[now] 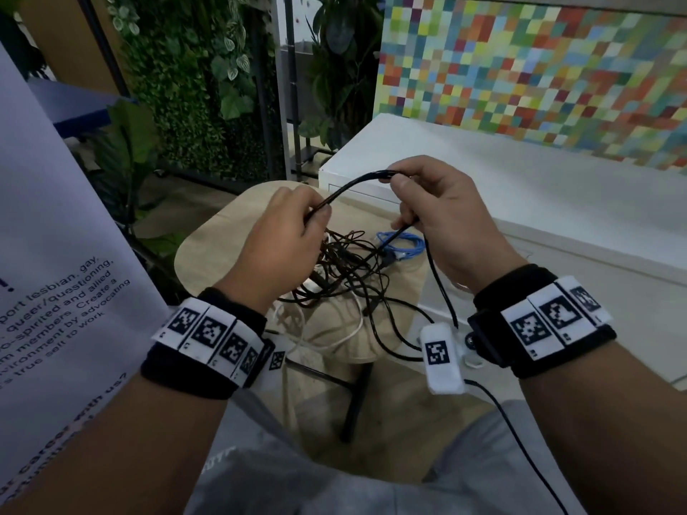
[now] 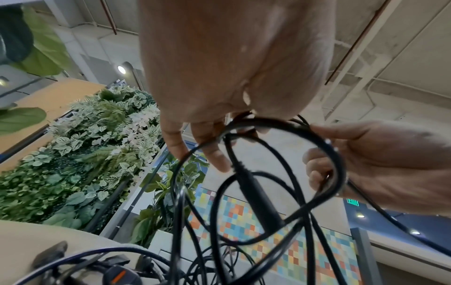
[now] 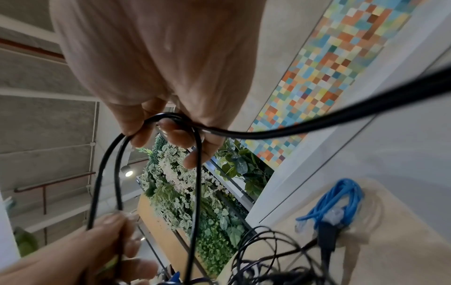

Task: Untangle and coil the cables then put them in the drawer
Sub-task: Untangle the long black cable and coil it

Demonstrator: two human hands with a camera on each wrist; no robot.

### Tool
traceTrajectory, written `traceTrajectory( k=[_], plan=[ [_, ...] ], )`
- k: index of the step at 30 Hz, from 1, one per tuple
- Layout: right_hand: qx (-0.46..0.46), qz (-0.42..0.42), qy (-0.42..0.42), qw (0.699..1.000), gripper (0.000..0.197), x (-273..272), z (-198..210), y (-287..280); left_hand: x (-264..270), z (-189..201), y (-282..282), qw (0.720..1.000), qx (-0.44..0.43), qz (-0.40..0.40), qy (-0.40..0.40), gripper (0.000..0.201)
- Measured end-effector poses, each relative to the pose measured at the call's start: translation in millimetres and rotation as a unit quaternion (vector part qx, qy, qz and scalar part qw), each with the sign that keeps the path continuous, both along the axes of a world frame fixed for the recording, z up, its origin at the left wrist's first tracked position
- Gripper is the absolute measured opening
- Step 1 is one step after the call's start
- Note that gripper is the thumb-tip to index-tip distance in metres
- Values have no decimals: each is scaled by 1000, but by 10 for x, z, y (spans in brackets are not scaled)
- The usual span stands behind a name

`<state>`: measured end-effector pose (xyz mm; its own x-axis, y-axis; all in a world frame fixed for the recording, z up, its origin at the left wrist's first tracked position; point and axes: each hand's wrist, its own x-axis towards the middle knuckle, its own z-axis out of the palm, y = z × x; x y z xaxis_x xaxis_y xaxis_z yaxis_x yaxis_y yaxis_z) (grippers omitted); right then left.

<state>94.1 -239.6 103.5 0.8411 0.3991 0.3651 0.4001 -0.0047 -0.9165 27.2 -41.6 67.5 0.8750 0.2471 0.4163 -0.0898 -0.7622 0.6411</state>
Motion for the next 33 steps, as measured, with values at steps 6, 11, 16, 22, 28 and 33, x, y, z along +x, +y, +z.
traceTrajectory(
  k=[6, 11, 16, 22, 28, 33],
  plan=[
    [-75, 15, 19, 997, 30, 143, 6, -49, -55, -81, 100, 998, -49, 14, -29, 15],
    [-74, 70, 138, 985, 35, 216, -38, -134, -44, -138, 139, 994, -86, 37, -60, 14],
    [-161, 71, 75, 982, 33, 267, -57, -151, -18, -160, 169, 994, -83, 43, -59, 14],
    [-206, -6, -18, 978, 23, 328, 150, -179, -72, -159, 290, 998, 0, 56, -22, 18],
    [-93, -52, -71, 992, 3, 338, 312, -89, -131, -212, 377, 995, 21, 95, -36, 43],
    [33, -26, -53, 998, 6, 283, 572, -14, -147, -289, 433, 992, 29, 116, -34, 47]
  ],
)
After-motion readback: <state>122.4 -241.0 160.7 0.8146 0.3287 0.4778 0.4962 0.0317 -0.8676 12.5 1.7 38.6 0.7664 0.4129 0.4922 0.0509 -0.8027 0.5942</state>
